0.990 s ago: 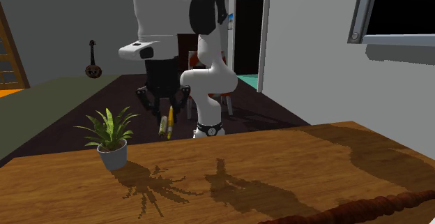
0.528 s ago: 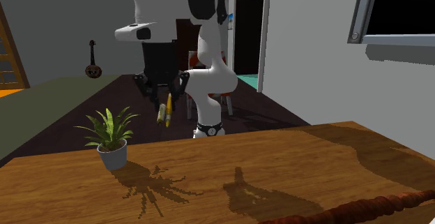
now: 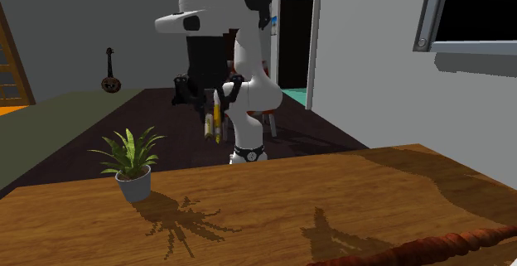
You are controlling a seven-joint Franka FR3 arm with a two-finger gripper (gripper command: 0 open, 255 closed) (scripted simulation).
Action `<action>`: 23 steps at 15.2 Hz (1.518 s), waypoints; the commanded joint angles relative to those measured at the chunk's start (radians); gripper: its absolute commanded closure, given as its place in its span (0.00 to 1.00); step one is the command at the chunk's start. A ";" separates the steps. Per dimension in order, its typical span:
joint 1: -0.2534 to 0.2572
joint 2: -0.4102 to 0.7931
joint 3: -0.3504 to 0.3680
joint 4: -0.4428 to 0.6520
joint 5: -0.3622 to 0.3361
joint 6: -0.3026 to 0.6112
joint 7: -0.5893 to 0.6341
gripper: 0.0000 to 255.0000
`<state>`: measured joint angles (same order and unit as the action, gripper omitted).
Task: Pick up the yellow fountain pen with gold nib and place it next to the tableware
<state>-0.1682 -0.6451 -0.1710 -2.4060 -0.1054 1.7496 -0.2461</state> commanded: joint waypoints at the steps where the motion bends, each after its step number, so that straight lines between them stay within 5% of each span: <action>1: 0.021 0.005 0.040 0.004 0.026 -0.001 0.048 1.00; 13: 0.137 0.147 0.268 0.106 0.158 0.037 0.327 1.00; 23: 0.205 0.370 0.437 0.313 0.189 0.062 0.558 1.00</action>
<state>0.0287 -0.3047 0.2453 -2.1185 0.0833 1.8060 0.2809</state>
